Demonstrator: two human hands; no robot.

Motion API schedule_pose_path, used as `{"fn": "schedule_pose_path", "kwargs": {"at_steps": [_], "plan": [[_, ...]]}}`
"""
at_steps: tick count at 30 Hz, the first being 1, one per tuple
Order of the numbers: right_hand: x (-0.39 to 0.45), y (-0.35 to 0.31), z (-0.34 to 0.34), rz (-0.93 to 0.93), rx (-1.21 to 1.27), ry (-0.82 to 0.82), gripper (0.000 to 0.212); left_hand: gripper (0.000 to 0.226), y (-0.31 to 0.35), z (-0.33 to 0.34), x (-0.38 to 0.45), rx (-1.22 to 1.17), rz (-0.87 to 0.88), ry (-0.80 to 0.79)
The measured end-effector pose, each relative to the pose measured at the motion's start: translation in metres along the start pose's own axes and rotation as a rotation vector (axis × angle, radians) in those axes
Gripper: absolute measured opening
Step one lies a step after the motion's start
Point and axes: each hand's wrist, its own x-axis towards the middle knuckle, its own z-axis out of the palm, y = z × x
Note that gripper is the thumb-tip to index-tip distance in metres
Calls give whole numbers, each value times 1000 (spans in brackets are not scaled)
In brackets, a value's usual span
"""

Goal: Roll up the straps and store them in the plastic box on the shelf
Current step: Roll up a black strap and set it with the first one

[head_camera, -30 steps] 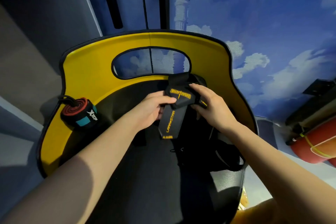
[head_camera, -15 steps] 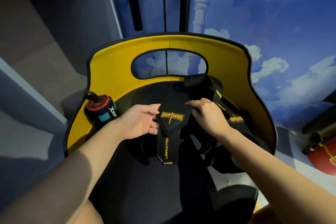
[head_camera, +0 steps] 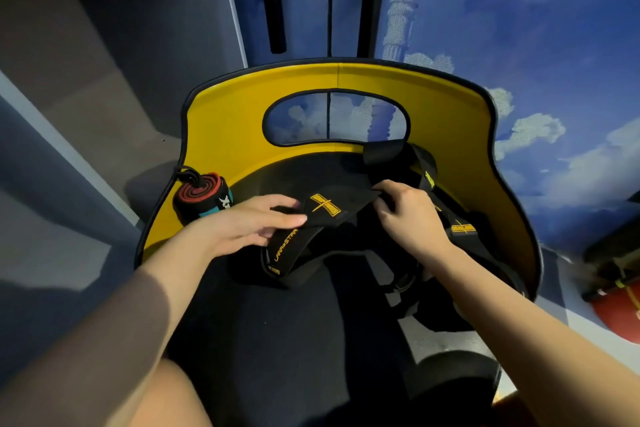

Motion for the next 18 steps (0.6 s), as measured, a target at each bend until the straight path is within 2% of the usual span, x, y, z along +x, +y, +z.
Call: {"fn": "schedule_pose_path", "kwargs": {"at_steps": [2,5,8,11,13,15,16,18], "plan": [[2,4,-1,43,-13,11,21,22,-5,-1,-4,80,-38,-72],[5,11,-2,76,-81,-36,17,22,-13,-1,-6,197,-55,-110],[6,14,0,49,-20,-246,14,19,-17,-5,-7,215,-13,-33],[7,11,-4,24,286,-520,32,21,-12,-8,-8,150,62,-9],[7,7,-11,12,427,-640,45,24,-8,-12,-8,116,99,-7],[8,2,-17,-2,489,-667,65,30,-2,-15,-8,67,136,10],[9,0,-17,4,514,-654,67,34,0,-16,-7,41,157,22],[10,-5,-16,25,573,-616,52,37,5,-17,-5,-22,197,46]]}}
